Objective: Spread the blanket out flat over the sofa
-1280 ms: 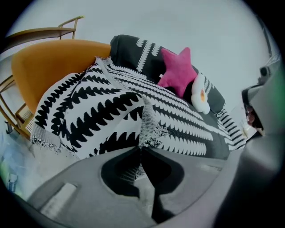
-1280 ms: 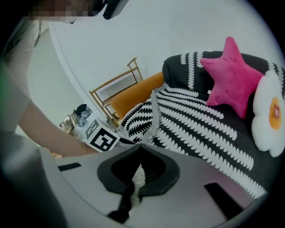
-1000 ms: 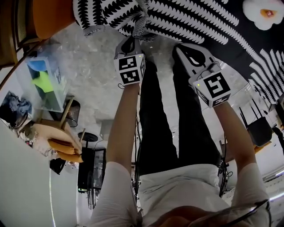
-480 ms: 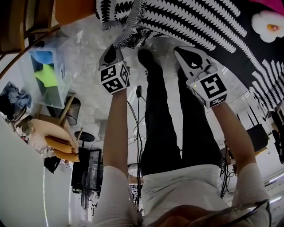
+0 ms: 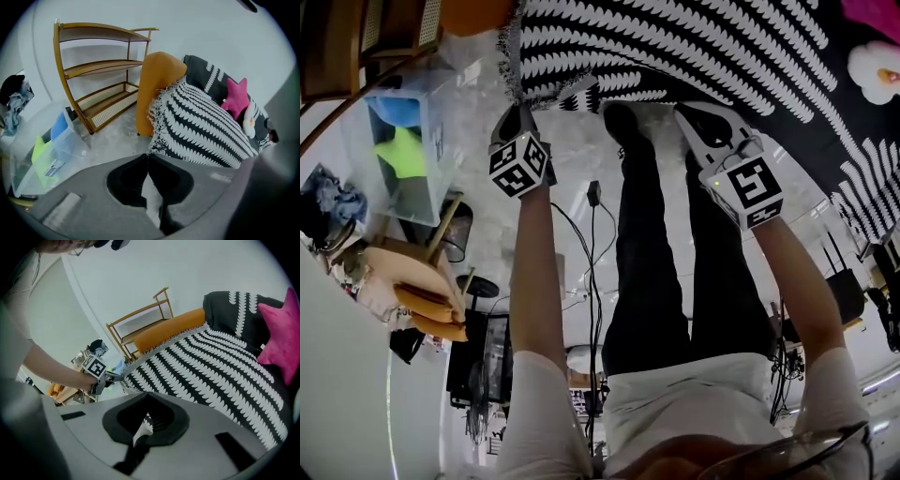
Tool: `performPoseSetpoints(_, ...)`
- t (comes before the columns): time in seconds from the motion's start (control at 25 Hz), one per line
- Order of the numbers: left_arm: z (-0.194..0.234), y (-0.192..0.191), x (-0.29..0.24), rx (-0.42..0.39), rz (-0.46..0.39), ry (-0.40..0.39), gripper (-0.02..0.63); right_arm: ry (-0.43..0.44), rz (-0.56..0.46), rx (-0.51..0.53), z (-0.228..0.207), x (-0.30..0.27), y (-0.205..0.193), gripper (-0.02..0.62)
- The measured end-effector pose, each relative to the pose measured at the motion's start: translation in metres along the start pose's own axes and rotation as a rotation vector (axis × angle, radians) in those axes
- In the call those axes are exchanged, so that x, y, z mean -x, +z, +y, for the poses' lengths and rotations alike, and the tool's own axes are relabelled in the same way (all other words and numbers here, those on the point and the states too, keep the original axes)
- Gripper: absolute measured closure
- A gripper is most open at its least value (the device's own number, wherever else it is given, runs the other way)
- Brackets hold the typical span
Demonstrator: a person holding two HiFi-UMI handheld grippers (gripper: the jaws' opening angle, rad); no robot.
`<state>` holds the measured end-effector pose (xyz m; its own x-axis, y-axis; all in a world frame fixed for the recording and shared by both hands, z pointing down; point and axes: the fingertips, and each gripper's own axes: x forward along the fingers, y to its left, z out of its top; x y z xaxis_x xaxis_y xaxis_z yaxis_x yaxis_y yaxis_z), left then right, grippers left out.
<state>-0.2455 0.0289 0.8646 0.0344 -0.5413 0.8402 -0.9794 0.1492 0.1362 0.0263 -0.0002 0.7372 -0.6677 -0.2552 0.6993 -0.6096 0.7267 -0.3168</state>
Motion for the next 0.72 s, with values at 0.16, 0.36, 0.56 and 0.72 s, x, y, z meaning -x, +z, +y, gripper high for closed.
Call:
performPoseSetpoints(0.16, 0.011, -0.002, -0.004, -0.033, 0.017, 0.006, 0.583, 0.0, 0.013, -0.003, -0.002, 0.002, -0.006, 0.598)
performPoseSetpoints(0.36, 0.032, -0.006, -0.018, -0.061, 0.051, 0.049, 0.58, 0.001, 0.034, -0.007, 0.003, -0.009, -0.018, 0.598)
performPoseSetpoints(0.56, 0.056, -0.001, -0.014, 0.066, 0.032, 0.128, 0.577, 0.006, 0.016, 0.007, 0.011, -0.015, -0.011, 0.598)
performPoseSetpoints(0.72, 0.04, 0.008, -0.005, 0.078, 0.022, 0.102, 0.529, 0.01, 0.009, 0.016, 0.012, -0.005, 0.005, 0.598)
